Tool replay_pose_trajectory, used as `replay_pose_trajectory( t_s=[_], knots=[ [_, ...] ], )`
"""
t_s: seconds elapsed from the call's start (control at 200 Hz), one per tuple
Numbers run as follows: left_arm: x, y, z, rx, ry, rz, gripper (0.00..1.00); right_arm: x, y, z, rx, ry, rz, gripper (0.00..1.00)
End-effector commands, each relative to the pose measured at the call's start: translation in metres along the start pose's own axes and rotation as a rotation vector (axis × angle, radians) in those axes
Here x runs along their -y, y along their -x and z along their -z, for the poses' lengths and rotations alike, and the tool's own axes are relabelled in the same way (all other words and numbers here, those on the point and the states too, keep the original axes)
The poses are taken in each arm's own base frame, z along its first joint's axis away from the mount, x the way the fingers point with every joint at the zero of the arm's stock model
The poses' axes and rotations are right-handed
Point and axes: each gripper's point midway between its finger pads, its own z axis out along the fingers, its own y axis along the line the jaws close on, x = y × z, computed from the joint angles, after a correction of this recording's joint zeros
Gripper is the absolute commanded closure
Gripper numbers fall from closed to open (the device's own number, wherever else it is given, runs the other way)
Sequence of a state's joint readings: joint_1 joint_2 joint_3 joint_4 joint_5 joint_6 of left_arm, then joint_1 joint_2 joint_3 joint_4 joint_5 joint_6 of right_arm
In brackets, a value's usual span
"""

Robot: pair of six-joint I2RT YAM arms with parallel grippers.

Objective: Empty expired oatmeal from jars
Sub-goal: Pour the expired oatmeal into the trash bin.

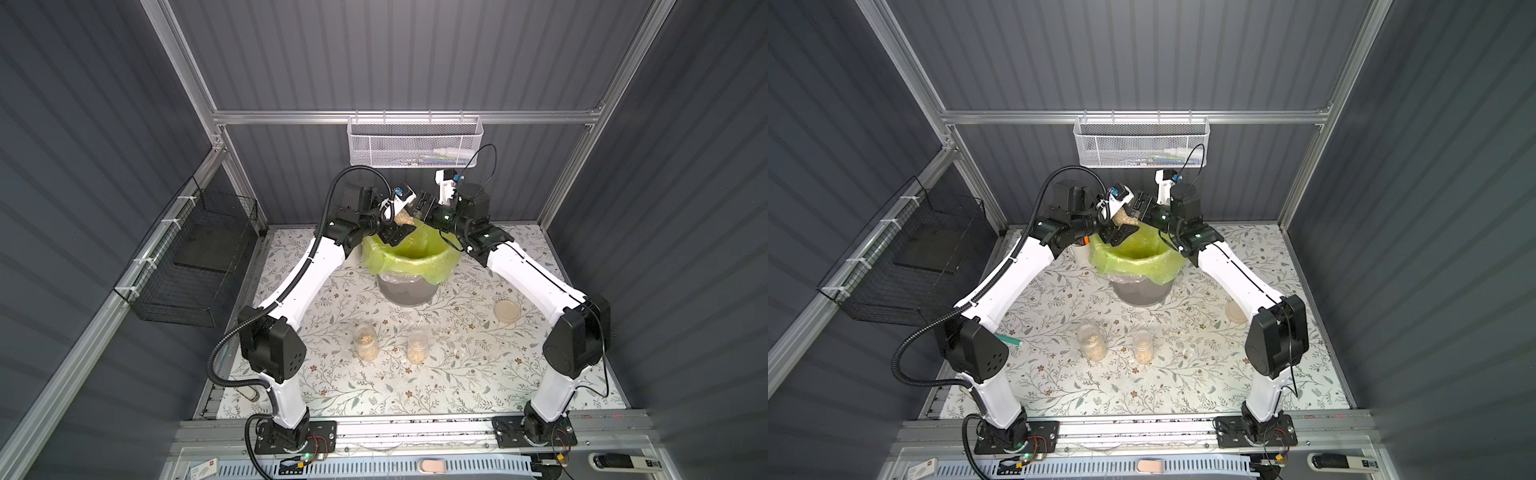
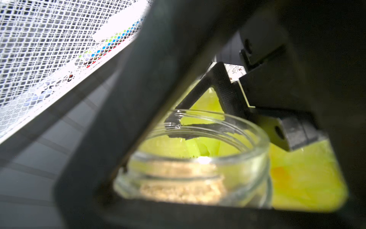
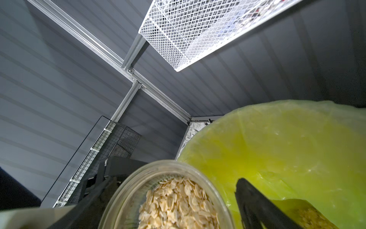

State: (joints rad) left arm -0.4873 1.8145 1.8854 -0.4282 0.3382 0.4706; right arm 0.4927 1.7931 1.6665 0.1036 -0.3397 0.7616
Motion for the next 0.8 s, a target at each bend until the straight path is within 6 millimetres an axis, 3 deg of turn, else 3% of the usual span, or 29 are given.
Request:
replay_pose_trajectory(
  t_s=[0.0, 0.125, 0.36, 0.535, 0.795],
  knots=[
    [-0.001, 0.031, 0.014, 0.097, 0.012, -0.034, 0.98, -0.004, -0.007, 0.004, 0.013, -0.008, 0.013, 0.05],
    [-0.001, 0.03, 0.014, 0.095, 0.016, -0.026, 0.98, -0.005, -0.009, 0.007, 0.012, -0.006, 0.016, 0.05],
    [-0.001, 0.029, 0.017, 0.092, 0.024, -0.017, 0.98, -0.024, -0.015, 0.014, 0.025, 0.064, 0.067, 0.02],
    [0.001, 0.031, 0.019, 0.099, 0.016, -0.01, 0.98, -0.025, -0.018, 0.017, 0.02, 0.064, 0.073, 0.02],
    [0.004, 0.027, 0.021, 0.091, 0.015, -0.005, 0.98, -0.027, -0.006, 0.021, 0.054, 0.035, 0.12, 0.01]
  ],
)
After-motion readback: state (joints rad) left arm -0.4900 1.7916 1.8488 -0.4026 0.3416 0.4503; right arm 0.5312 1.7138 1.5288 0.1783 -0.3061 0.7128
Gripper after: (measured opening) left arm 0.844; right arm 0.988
